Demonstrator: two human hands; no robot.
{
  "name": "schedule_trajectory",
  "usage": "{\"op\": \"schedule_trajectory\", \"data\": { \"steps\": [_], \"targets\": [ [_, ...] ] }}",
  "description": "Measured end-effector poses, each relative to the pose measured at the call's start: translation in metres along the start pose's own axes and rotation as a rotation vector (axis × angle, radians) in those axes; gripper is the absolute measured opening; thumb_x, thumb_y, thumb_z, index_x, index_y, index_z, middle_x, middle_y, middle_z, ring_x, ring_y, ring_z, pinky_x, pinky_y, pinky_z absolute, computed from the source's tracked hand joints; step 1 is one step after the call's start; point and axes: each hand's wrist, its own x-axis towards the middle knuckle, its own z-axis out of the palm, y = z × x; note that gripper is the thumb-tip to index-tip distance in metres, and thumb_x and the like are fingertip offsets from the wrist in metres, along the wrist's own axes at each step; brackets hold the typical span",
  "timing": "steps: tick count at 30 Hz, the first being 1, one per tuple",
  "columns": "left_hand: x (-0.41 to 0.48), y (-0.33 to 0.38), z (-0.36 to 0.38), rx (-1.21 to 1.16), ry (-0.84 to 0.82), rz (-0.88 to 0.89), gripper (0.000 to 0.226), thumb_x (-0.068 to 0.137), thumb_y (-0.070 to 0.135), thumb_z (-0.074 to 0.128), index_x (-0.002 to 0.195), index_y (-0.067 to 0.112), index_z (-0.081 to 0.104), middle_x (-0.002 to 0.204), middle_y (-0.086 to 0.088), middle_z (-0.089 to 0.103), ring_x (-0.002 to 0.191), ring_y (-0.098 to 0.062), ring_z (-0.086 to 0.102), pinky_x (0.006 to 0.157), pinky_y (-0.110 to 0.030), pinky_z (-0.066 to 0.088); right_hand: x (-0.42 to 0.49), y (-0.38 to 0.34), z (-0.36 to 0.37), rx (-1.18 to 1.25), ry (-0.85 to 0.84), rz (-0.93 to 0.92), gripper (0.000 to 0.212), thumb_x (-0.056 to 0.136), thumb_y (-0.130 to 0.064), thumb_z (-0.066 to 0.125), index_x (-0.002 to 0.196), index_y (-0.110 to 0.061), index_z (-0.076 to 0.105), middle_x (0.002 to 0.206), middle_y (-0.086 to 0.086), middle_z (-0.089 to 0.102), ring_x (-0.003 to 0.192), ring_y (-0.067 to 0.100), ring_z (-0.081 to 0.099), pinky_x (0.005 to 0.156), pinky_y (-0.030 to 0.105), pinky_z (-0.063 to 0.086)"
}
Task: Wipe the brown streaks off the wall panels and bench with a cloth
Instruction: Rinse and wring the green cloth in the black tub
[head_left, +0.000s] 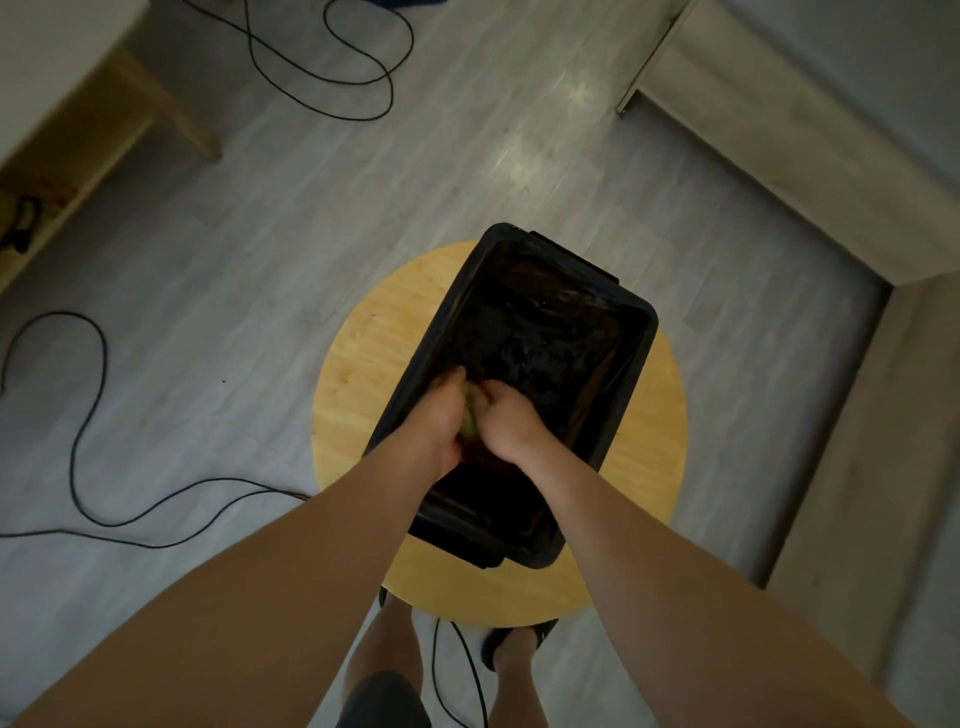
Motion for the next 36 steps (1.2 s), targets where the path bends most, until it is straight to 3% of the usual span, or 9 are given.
{"op": "schedule_trajectory", "data": {
  "steps": [3, 7, 14, 18, 21, 25, 29, 32, 36],
  "targets": [
    [-0.005, 0.002, 0.0, -0.02, -0.034, -0.004, 0.043, 0.108, 0.045, 0.044, 0.117, 0.012, 0.071, 0.109, -0.016, 0.074, 0.102, -0.032, 0.071, 0.089, -0.044, 0.057, -0.031, -0.006, 0.006, 0.181, 0.203, -0.145, 0.039, 0.109, -0.041, 0.043, 0.087, -0.016, 0.064, 0.079, 0.003, 0.065, 0.072, 0.013, 0.061, 0.064, 0.031, 0.046],
    [-0.011, 0.004, 0.007, 0.052, -0.077, 0.038, 0.033, 0.109, 0.019, 0.043, 0.088, 0.006, 0.065, 0.08, -0.011, 0.065, 0.075, -0.025, 0.064, 0.067, -0.034, 0.051, -0.049, -0.007, 0.008, 0.14, 0.347, -0.355, 0.048, 0.109, -0.041, 0.038, 0.074, -0.014, 0.056, 0.062, -0.001, 0.054, 0.06, 0.014, 0.058, 0.059, 0.033, 0.045],
    [-0.016, 0.004, 0.011, 0.089, -0.067, 0.166, 0.03, 0.108, 0.011, 0.043, 0.114, 0.0, 0.071, 0.102, -0.018, 0.074, 0.096, -0.03, 0.07, 0.073, -0.036, 0.06, 0.014, 0.009, -0.015, -0.36, 0.484, -0.391, 0.041, 0.111, -0.036, 0.033, 0.098, -0.008, 0.059, 0.09, 0.015, 0.065, 0.081, 0.039, 0.066, 0.067, 0.046, 0.053],
    [-0.015, 0.008, 0.002, 0.062, 0.021, 0.153, 0.034, 0.109, 0.025, 0.045, 0.126, 0.008, 0.069, 0.115, -0.013, 0.074, 0.105, -0.029, 0.07, 0.082, -0.038, 0.057, 0.031, 0.008, -0.018, -0.013, 0.52, 0.026, 0.048, 0.111, -0.043, 0.033, 0.142, -0.009, 0.046, 0.147, 0.023, 0.036, 0.129, 0.046, 0.044, 0.105, 0.047, 0.04],
    [-0.021, 0.008, 0.005, 0.135, -0.023, 0.085, 0.04, 0.109, 0.039, 0.042, 0.131, 0.015, 0.067, 0.119, -0.005, 0.07, 0.106, -0.022, 0.064, 0.092, -0.037, 0.046, 0.023, 0.008, -0.006, 0.026, 0.191, 0.202, 0.059, 0.111, -0.051, 0.02, 0.159, -0.018, 0.024, 0.16, 0.021, 0.026, 0.142, 0.043, 0.036, 0.115, 0.046, 0.033],
    [-0.017, 0.01, 0.012, 0.024, -0.046, 0.002, 0.05, 0.107, 0.051, 0.043, 0.132, 0.014, 0.066, 0.12, -0.011, 0.071, 0.108, -0.027, 0.065, 0.094, -0.04, 0.05, -0.011, 0.006, -0.002, 0.029, 0.061, -0.046, 0.035, 0.11, -0.039, 0.034, 0.116, -0.019, 0.063, 0.112, 0.01, 0.07, 0.097, 0.023, 0.065, 0.086, 0.038, 0.054],
    [-0.011, 0.016, 0.011, -0.041, -0.068, 0.018, 0.035, 0.109, 0.034, 0.044, 0.102, 0.013, 0.071, 0.079, -0.011, 0.074, 0.08, -0.024, 0.071, 0.067, -0.031, 0.055, -0.051, -0.006, 0.002, 0.135, 0.252, -0.377, 0.041, 0.104, -0.03, 0.049, 0.065, -0.017, 0.05, 0.056, -0.003, 0.05, 0.052, 0.013, 0.049, 0.052, 0.033, 0.039],
    [-0.015, 0.017, 0.012, -0.009, 0.006, 0.01, 0.04, 0.112, 0.023, 0.036, 0.087, 0.001, 0.06, 0.075, -0.014, 0.063, 0.07, -0.025, 0.063, 0.068, -0.031, 0.052, -0.051, -0.01, 0.001, 0.012, 0.317, -0.491, 0.048, 0.103, -0.039, 0.043, 0.059, -0.02, 0.046, 0.051, -0.005, 0.045, 0.047, 0.014, 0.048, 0.046, 0.027, 0.034],
    [-0.021, 0.015, 0.014, -0.01, 0.034, 0.08, 0.03, 0.108, 0.015, 0.042, 0.108, -0.001, 0.067, 0.099, -0.021, 0.07, 0.094, -0.032, 0.067, 0.085, -0.041, 0.056, -0.015, -0.003, -0.008, -0.297, 0.41, -0.453, 0.049, 0.103, -0.045, 0.033, 0.074, -0.013, 0.056, 0.067, 0.003, 0.061, 0.062, 0.026, 0.062, 0.056, 0.039, 0.051]
  ]
}}
